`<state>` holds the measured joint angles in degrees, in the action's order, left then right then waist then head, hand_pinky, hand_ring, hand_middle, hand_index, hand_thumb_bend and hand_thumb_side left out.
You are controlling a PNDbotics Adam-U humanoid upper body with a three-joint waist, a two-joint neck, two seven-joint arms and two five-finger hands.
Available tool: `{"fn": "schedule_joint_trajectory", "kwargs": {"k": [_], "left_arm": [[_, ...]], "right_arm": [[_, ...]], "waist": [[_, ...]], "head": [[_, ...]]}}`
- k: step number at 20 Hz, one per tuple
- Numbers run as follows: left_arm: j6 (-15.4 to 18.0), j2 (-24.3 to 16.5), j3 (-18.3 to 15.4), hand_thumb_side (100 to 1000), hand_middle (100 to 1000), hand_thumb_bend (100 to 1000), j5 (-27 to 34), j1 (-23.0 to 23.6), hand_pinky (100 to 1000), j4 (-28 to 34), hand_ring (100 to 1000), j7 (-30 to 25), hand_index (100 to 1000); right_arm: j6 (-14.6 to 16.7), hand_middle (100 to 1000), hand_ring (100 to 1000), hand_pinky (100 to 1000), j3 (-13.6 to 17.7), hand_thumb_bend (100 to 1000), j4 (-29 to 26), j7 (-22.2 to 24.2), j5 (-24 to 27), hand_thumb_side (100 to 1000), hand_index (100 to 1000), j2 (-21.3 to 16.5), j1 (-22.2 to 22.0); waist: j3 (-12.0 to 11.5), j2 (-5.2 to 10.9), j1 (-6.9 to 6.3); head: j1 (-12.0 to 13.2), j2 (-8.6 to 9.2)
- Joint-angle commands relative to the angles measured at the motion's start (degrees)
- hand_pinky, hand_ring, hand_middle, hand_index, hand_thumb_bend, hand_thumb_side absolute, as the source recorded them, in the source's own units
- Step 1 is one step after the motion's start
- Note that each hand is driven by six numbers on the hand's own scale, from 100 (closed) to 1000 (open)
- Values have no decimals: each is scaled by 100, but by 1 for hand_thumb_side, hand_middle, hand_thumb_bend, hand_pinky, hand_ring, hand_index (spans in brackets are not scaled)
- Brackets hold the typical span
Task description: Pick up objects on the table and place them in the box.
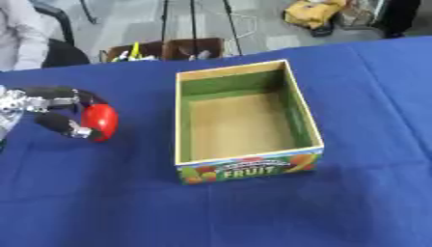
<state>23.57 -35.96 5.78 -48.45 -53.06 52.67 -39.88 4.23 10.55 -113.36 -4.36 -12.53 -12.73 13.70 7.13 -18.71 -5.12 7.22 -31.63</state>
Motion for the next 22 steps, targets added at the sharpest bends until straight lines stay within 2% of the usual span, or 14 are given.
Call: {"fn": "schedule_joint_trajectory", "kwargs": {"k": [1,9,13,19,22], "left_arm": [[1211,-126,-50,771,902,555,-149,-140,725,53,824,-1209,1000],[1183,-98,-107,744,816,539,-261,-160,697,41,800,-1209,1000],[1156,-83,-167,728,745,513,-227,-171,649,115,760,-1133,1000],[1136,-75,-166,642,644,431,-326,-158,575,256,697,-633,900],[1117,-79,-153,575,581,357,-479,-151,518,268,643,-350,858]], "right_arm": [[6,322,274,330,0,100,-123,2,-44,817,481,-66,63],[21,319,272,330,1,100,-123,-3,-48,815,473,-59,71],[25,318,271,329,3,100,-123,-1,-56,815,472,-54,69],[31,316,271,329,8,100,-123,-9,-65,815,471,-48,69],[32,315,270,329,12,100,-123,-23,-67,815,470,-48,67]], "waist": [[15,88,19],[42,50,24],[42,32,31],[47,13,41],[48,9,37]], "head": [[60,16],[109,30],[112,32],[117,24],[114,17]]}}
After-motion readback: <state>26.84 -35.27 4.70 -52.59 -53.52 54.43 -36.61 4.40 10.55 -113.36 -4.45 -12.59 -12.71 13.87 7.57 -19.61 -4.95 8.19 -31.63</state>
